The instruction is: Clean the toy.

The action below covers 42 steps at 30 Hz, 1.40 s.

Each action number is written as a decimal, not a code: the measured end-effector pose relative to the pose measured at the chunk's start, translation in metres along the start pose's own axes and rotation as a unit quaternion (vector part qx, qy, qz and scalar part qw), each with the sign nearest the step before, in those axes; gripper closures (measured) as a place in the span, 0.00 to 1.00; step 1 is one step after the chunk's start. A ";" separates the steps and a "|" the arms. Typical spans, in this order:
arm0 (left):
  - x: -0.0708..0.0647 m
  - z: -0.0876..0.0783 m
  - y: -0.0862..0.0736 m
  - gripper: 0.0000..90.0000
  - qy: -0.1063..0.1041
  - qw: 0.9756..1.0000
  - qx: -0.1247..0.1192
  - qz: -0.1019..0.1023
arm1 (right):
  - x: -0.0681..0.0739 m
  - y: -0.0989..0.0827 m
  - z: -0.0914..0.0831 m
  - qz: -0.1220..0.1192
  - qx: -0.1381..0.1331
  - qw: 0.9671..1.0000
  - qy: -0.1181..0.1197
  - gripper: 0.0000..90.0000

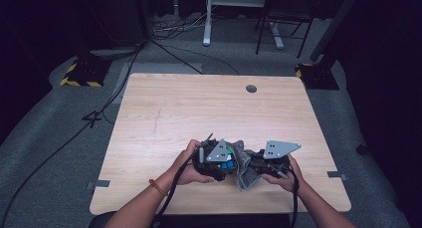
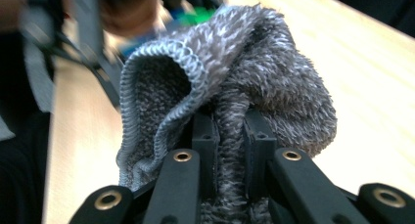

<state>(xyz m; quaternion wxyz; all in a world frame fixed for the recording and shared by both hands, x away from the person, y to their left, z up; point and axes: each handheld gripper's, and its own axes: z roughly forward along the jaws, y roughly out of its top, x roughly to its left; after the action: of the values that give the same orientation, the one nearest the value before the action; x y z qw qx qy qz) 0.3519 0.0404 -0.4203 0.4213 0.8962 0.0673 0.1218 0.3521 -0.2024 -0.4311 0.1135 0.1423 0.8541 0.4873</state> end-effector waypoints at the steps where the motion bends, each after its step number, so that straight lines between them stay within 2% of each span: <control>1: 0.000 -0.001 0.000 0.37 0.001 1.000 -0.005 -0.002 | -0.001 -0.001 0.001 0.002 0.003 1.000 -0.001 0.89; 3: 0.000 -0.002 0.000 0.37 0.000 1.000 -0.008 -0.001 | -0.003 -0.002 0.001 0.005 0.004 1.000 -0.003 0.89; 8: -0.007 0.007 0.002 0.37 -0.004 1.000 0.018 0.014 | 0.005 0.007 -0.005 -0.020 -0.031 0.999 0.009 0.89; 11: -0.007 0.011 0.001 0.37 -0.008 1.000 0.028 0.012 | 0.011 0.012 -0.004 -0.037 -0.032 0.999 0.004 0.89; 13: -0.008 0.015 0.002 0.37 -0.010 0.999 0.034 0.013 | 0.013 0.015 -0.006 -0.040 -0.041 0.998 0.010 0.89; 16: -0.008 0.018 0.001 0.37 -0.016 0.999 0.039 0.012 | 0.018 0.019 -0.006 -0.049 -0.044 0.998 0.012 0.89; 18: -0.008 0.020 0.001 0.37 -0.013 0.999 0.043 0.011 | 0.019 0.020 -0.005 -0.053 -0.042 0.998 0.010 0.89; 20: -0.007 0.019 0.001 0.37 -0.011 0.999 0.040 0.012 | 0.018 0.020 -0.004 -0.047 -0.042 0.998 0.009 0.89; 24: -0.004 0.010 0.001 0.37 -0.004 1.000 0.021 0.006 | 0.012 0.015 -0.006 -0.037 -0.022 0.999 -0.006 0.89; 28: 0.001 -0.003 0.002 0.37 0.009 1.000 -0.007 0.000 | -0.002 -0.002 -0.003 -0.006 0.005 1.000 -0.016 0.89; 31: 0.002 -0.010 0.002 0.37 0.004 1.000 -0.029 -0.007 | -0.009 -0.012 0.001 0.019 0.017 1.000 -0.006 0.89; 33: 0.002 -0.011 0.002 0.37 0.001 0.999 -0.036 -0.007 | -0.011 -0.013 0.002 0.032 0.003 0.999 0.013 0.89; 35: 0.002 -0.009 0.002 0.37 -0.002 0.999 -0.041 -0.009 | -0.010 -0.011 0.002 0.034 -0.011 0.999 0.028 0.89; 38: 0.004 -0.010 0.001 0.37 -0.011 0.999 -0.050 -0.013 | -0.009 -0.010 0.001 0.038 -0.026 0.998 0.037 0.89; 41: 0.004 -0.010 -0.001 0.37 -0.013 0.998 -0.048 -0.022 | -0.010 -0.011 -0.004 0.051 -0.050 0.996 0.047 0.89; 42: 0.003 -0.009 0.000 0.37 -0.013 0.999 -0.046 -0.015 | -0.010 -0.010 -0.005 0.048 -0.055 0.996 0.047 0.89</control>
<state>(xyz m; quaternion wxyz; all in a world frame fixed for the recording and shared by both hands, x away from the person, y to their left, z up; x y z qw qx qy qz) 0.3527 0.0480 -0.4142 0.4645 0.8764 0.0700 0.1065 0.3586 -0.2150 -0.4369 0.0577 0.1534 0.8226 0.5445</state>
